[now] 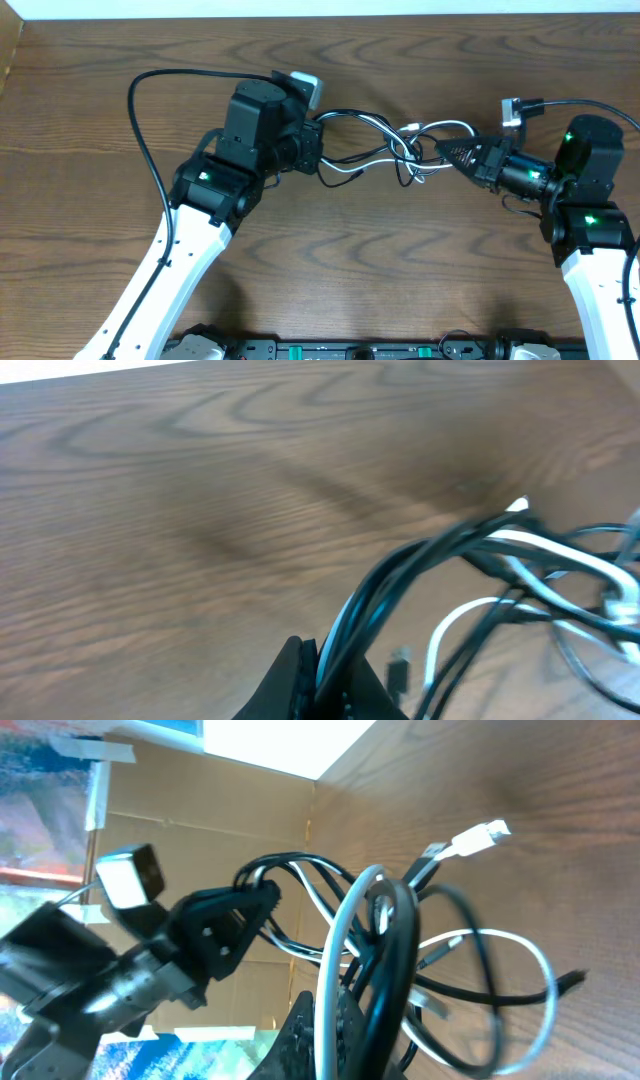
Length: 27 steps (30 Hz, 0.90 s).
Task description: Untangle cables
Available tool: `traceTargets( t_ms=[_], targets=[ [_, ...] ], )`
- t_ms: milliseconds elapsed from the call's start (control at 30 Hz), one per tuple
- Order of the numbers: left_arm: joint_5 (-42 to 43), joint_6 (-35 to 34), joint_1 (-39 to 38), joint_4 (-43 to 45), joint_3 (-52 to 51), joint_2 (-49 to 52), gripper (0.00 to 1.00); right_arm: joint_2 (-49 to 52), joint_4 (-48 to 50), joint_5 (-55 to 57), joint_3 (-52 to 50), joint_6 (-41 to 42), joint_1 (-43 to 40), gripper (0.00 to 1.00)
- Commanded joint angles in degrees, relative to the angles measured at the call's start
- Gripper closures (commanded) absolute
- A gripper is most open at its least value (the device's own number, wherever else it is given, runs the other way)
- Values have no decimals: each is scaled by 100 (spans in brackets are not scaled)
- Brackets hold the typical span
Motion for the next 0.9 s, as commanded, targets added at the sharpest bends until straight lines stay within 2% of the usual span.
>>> traceTargets(
  t_ms=[0, 133, 400, 867],
  targets=[
    [-439, 48, 199, -96, 92, -22, 93, -7, 81, -208, 2, -118, -203, 99],
    [-621, 46, 369, -195, 92, -22, 92, -7, 83, -328, 2, -116, -393, 99],
    [-1670, -22, 643, -555, 92, -22, 92, -7, 83, -675, 2, -118, -774, 99],
    [-1703, -61, 901, -695, 92, -22, 92, -4, 81, -933, 2, -120, -1110, 99]
  ],
)
